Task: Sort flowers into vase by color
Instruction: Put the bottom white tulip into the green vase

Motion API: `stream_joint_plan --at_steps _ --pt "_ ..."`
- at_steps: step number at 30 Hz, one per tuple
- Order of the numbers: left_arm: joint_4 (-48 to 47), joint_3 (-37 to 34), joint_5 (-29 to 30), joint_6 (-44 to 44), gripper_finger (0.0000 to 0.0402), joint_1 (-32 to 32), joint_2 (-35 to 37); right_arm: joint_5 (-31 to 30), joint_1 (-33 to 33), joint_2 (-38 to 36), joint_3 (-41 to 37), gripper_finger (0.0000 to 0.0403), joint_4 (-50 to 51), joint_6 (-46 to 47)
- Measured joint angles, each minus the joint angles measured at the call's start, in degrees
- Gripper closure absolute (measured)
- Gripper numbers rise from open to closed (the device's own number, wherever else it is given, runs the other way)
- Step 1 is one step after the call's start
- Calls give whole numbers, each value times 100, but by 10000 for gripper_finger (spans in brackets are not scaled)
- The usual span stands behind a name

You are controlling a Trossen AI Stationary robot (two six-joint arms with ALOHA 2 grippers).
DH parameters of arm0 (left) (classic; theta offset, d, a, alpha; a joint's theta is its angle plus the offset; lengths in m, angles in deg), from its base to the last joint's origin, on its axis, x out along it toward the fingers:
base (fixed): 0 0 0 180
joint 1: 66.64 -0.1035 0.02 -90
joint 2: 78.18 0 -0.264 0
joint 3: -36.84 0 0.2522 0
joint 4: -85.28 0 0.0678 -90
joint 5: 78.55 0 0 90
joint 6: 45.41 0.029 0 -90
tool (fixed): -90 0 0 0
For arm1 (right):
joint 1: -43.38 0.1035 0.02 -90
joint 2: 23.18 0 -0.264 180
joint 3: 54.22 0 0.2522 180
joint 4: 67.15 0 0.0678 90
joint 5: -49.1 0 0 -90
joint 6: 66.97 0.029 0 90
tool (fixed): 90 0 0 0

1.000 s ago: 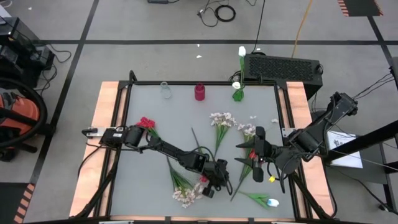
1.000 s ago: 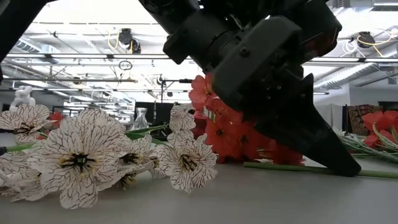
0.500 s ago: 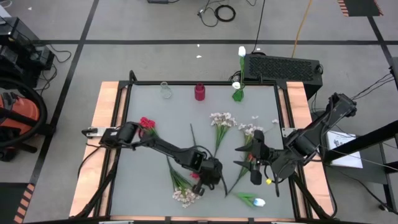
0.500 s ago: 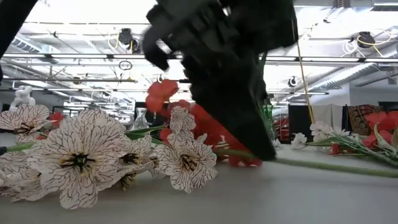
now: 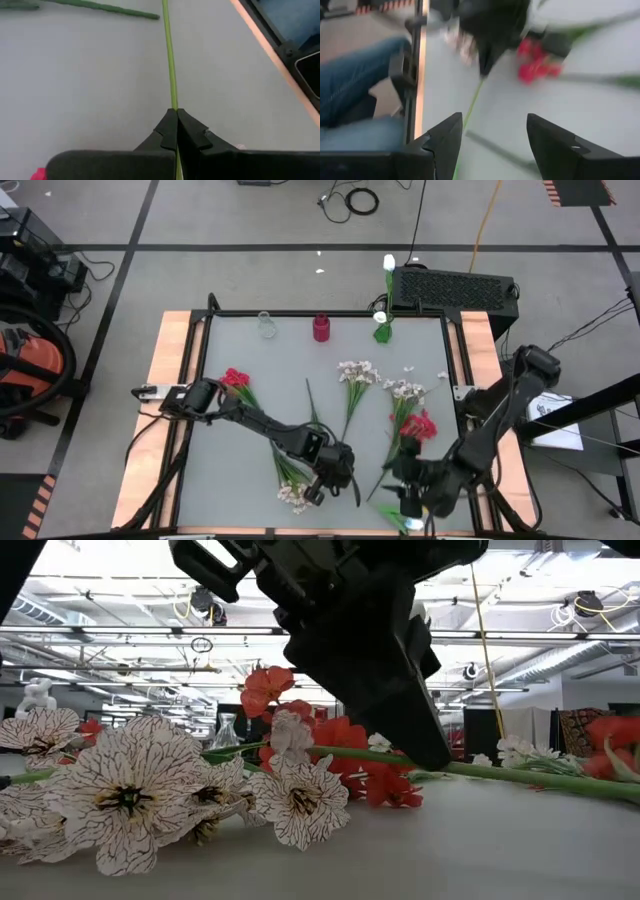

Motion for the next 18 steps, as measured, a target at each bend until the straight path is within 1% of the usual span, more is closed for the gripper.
stream_joint_plan --at_steps 2,4,9,14,18 --pt "13 0 -263 -2 400 2 3 99 88 195 0 189 3 344" --pt "14 0 -345 -1 400 36 11 86 166 317 0 189 4 659" --pt "18 0 -342 -140 400 71 15 122 297 530 0 189 -78 1316" --pt "53 4 -298 -338 400 24 15 427 280 783 0 188 -373 2008" --pt "58 4 -192 -559 400 -101 17 640 222 1133 0 183 -476 2143"
